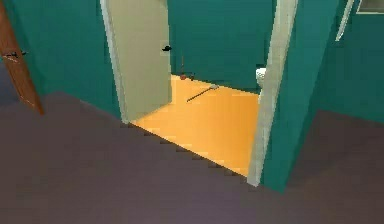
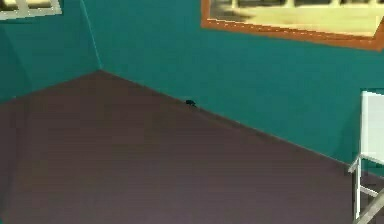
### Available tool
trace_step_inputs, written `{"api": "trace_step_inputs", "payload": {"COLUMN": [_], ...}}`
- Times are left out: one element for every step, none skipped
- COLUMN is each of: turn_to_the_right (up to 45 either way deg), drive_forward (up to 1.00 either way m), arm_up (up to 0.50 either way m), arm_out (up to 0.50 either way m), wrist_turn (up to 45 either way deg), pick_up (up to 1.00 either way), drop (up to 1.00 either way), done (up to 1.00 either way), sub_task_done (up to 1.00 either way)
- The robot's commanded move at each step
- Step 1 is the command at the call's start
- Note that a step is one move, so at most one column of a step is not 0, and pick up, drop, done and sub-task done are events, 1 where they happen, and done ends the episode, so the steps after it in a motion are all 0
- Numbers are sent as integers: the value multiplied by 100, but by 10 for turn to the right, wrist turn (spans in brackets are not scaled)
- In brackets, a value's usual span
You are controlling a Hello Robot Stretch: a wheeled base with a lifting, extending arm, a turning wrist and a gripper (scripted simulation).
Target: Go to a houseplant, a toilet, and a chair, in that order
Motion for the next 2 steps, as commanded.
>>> {"api": "trace_step_inputs", "payload": {"turn_to_the_right": [0, -450], "drive_forward": [100, 0], "arm_up": [0, 0], "arm_out": [0, 0], "wrist_turn": [0, 0], "pick_up": [0, 0], "drop": [0, 0], "done": [0, 0], "sub_task_done": [0, 0]}}
